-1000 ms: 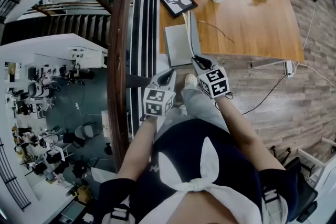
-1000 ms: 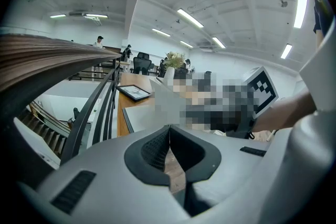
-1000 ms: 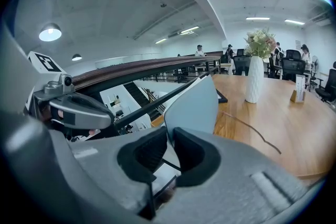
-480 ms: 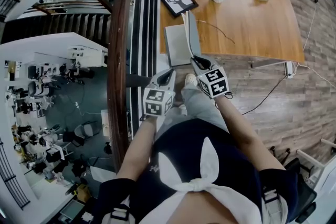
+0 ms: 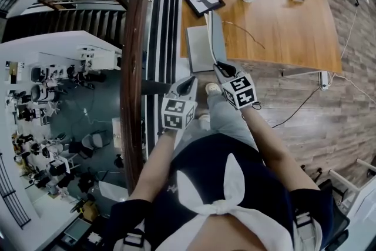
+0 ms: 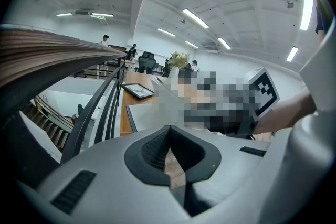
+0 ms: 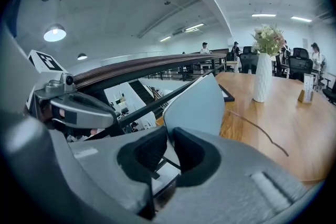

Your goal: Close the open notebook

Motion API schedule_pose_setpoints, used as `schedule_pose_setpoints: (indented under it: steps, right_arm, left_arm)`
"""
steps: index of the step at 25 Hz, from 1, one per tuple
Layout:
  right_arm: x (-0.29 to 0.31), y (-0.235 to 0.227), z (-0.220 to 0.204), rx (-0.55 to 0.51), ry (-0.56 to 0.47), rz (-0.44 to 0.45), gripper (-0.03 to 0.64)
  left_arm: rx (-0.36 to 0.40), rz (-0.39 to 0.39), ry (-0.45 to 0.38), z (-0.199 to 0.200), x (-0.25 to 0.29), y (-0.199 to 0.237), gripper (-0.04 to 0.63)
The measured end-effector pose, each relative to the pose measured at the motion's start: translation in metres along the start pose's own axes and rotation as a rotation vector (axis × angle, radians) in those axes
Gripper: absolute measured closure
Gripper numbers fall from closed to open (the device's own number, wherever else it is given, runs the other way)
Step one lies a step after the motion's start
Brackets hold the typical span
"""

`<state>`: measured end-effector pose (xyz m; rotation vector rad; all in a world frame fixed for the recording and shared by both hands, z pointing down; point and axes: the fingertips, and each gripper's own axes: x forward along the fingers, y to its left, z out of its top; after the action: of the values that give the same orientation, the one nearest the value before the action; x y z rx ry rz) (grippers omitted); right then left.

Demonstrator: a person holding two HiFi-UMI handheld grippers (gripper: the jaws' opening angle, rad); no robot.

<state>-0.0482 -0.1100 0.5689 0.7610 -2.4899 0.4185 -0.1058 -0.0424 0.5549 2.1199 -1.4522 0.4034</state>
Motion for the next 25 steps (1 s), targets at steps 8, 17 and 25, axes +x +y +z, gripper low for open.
schedule_pose_setpoints:
  steps: [8, 17, 25]
  right_arm:
    - [0.011, 0.009, -0.001, -0.025, 0.032, 0.037, 0.572]
    - [0.021, 0.014, -0.009, -0.051, 0.078, 0.069, 0.572]
    - [0.030, 0.020, -0.012, -0.071, 0.087, 0.093, 0.571]
  left_arm:
    - [-0.007, 0.017, -0.019, 0.015, 0.006, 0.007, 0.577]
    - [-0.026, 0.037, -0.017, 0.012, 0.009, 0.014, 0.577]
    - [-0.053, 0.070, -0.023, 0.009, 0.001, 0.022, 0.577]
